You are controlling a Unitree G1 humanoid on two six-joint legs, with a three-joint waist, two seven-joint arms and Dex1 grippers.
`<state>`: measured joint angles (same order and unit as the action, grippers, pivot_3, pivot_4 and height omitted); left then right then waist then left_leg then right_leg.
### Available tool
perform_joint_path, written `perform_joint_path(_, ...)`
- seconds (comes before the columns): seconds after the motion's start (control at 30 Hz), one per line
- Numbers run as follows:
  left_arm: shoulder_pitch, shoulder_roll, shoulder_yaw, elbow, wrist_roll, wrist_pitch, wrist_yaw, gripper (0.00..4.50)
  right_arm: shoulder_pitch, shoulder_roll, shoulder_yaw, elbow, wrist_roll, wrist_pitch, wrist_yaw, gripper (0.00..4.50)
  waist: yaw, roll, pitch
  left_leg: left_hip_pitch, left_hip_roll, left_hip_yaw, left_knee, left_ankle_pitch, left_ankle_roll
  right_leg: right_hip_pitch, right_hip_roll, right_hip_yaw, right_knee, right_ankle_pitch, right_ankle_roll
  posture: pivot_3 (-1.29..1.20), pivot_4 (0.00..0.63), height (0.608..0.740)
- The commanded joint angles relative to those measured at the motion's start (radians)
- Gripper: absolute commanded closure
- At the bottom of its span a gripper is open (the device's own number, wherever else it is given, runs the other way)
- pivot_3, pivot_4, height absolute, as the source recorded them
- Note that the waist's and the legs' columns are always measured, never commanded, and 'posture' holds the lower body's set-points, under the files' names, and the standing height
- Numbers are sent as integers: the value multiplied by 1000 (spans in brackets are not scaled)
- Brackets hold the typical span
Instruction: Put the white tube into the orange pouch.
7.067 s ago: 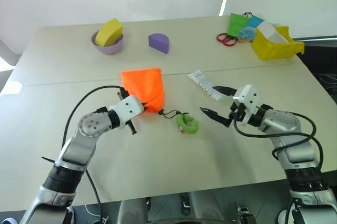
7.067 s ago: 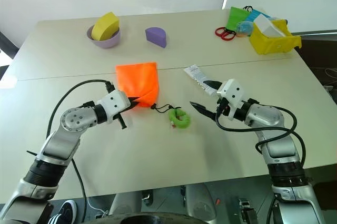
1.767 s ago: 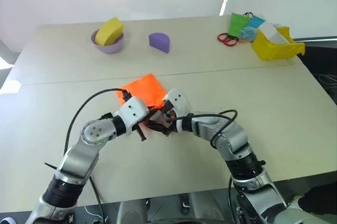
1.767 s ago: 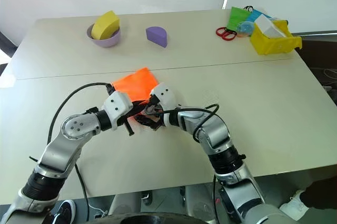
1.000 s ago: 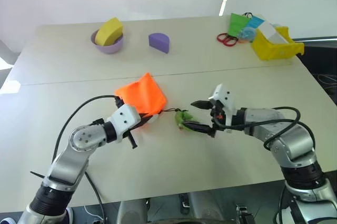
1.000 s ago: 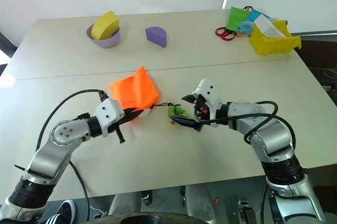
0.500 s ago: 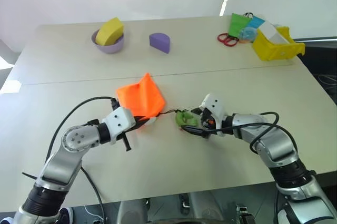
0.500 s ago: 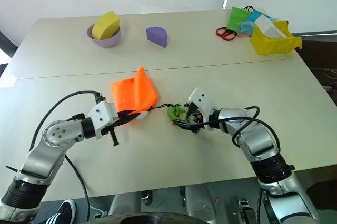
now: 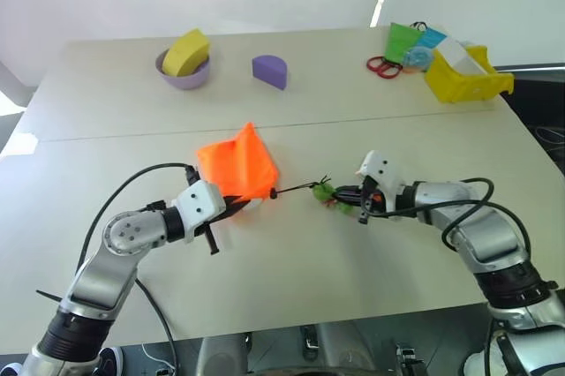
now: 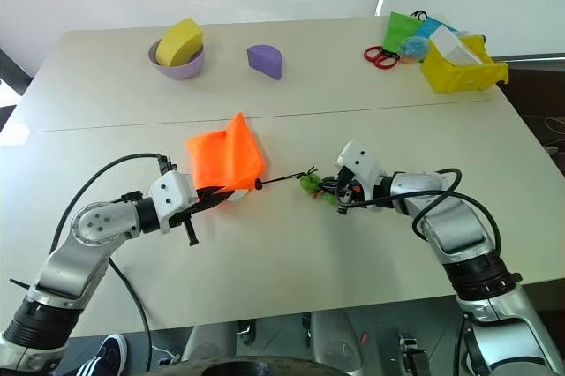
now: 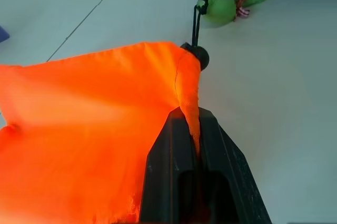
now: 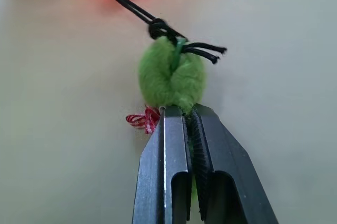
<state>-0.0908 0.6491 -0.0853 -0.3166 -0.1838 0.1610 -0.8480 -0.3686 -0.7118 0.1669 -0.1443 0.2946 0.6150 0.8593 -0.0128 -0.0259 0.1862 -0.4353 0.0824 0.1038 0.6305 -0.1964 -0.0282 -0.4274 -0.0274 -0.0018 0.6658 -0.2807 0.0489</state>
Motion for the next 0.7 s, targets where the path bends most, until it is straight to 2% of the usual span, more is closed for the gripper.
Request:
perform_joint_path(0.03, 6, 20, 40, -9, -30, -18, -23, 4500, -18, -44, -52, 31, -24, -47, 17, 4444, 0, 0, 0, 0, 0, 0, 0, 0, 0, 0, 0, 0, 0, 0, 0, 0, 150, 734)
perform_joint_path(0.23, 1, 6, 41, -13, -105, 72, -38, 4500, -33, -47, -75, 42, -10, -74, 33, 4444, -1, 0, 0, 0, 0, 0, 0, 0, 0, 0, 0, 0, 0, 0, 0, 0, 150, 734)
perform_joint_path(0.33, -8, -2, 35, -11, -121, 54, -60, 3613, -21, -38, -69, 22, -4, -69, 35, 4500, -1, 0, 0, 0, 0, 0, 0, 0, 0, 0, 1, 0, 0, 0, 1, 0, 150, 734)
perform_joint_path(0.37, -10, -4, 37, -11, -119, 62, -52, 3190, -18, -33, -70, 12, 4, -63, 38, 4500, -1, 0, 0, 0, 0, 0, 0, 0, 0, 0, 1, 0, 0, 1, 2, 0, 150, 734)
perform_joint_path(0.43, -17, -5, 44, -19, -134, 86, -49, 2091, -19, -23, -75, -6, 19, -49, 36, 4500, -1, 0, 0, 0, 0, 0, 0, 0, 0, 0, 1, 0, 0, 1, 2, 0, 150, 734)
perform_joint_path(0.53, -27, -14, 43, -28, -124, 56, -40, 672, -22, -21, -78, -17, 29, -29, 36, 4500, -1, 0, 0, 0, 0, 0, 0, 0, 0, 0, 1, 0, 0, 1, 2, 0, 150, 734)
perform_joint_path(0.7, -130, -102, -23, -57, -84, 97, 41, 672, -20, -18, -72, -24, 29, 2, 27, 4500, 4, 0, 0, 0, -1, 0, 2, 0, 0, 1, 1, 0, 0, 1, 2, 0, 150, 734)
